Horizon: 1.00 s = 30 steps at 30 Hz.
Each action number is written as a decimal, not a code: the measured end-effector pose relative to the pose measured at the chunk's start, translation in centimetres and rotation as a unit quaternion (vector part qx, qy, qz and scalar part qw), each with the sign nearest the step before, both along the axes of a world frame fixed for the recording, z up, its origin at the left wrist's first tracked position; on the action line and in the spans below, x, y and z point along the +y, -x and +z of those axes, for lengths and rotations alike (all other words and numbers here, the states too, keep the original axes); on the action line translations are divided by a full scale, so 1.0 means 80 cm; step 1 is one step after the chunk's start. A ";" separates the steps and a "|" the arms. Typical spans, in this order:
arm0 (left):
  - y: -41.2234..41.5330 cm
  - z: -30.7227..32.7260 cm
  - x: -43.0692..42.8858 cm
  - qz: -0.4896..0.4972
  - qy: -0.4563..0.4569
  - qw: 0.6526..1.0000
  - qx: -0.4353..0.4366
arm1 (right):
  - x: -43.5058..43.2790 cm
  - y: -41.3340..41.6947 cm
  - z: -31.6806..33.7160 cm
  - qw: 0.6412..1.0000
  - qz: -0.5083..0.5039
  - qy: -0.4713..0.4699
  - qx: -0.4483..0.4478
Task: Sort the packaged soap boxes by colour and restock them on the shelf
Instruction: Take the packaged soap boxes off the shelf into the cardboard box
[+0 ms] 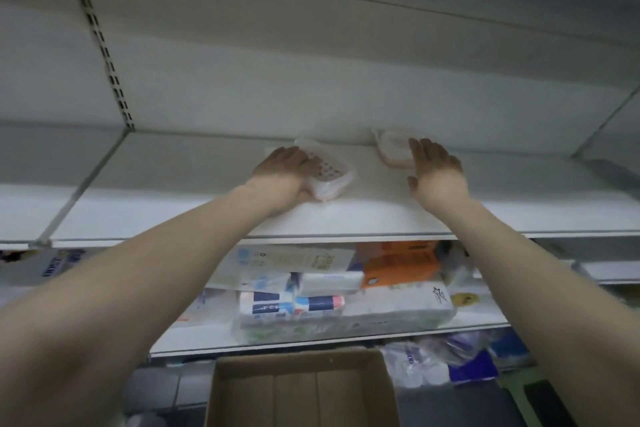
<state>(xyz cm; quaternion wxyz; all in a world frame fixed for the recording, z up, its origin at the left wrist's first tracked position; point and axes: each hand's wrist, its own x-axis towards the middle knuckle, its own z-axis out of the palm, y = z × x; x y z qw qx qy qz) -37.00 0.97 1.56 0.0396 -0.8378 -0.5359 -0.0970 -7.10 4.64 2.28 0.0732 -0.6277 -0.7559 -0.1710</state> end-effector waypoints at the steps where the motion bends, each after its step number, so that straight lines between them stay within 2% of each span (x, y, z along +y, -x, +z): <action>1: 0.000 -0.001 0.002 0.006 -0.002 1.000 0.002 | 0.017 -0.001 0.000 1.000 -0.016 0.018 -0.003; 6: 0.011 0.004 0.005 0.020 -0.016 0.999 0.020 | 0.069 0.005 -0.007 0.996 -0.034 0.072 -0.031; 9: 0.023 0.009 0.003 0.029 -0.015 0.999 0.040 | 0.075 0.016 -0.014 0.998 -0.034 0.032 -0.040; 15: 0.047 0.004 -0.002 -0.011 -0.087 0.996 -0.031 | 0.060 0.045 -0.006 0.999 0.050 0.003 -0.002; 17: 0.048 0.012 -0.007 0.018 -0.080 0.995 -0.051 | 0.051 0.061 0.006 0.996 0.076 -0.012 0.040; 20: 0.048 0.034 -0.019 0.081 -0.066 0.985 -0.135 | 0.036 0.082 0.031 0.982 0.094 0.007 0.161; 23: 0.054 0.055 -0.022 0.142 -0.012 0.967 -0.212 | 0.022 0.098 0.059 0.958 0.068 0.091 0.264; 25: 0.062 0.065 -0.022 0.178 0.058 0.950 -0.251 | 0.017 0.106 0.071 0.940 0.052 0.147 0.303; 27: 0.072 0.065 -0.024 0.218 0.124 0.925 -0.285 | 0.015 0.110 0.075 0.913 0.046 0.196 0.354; 30: 0.091 0.050 -0.028 0.306 0.165 0.885 -0.309 | 0.011 0.114 0.062 0.867 0.014 0.273 0.418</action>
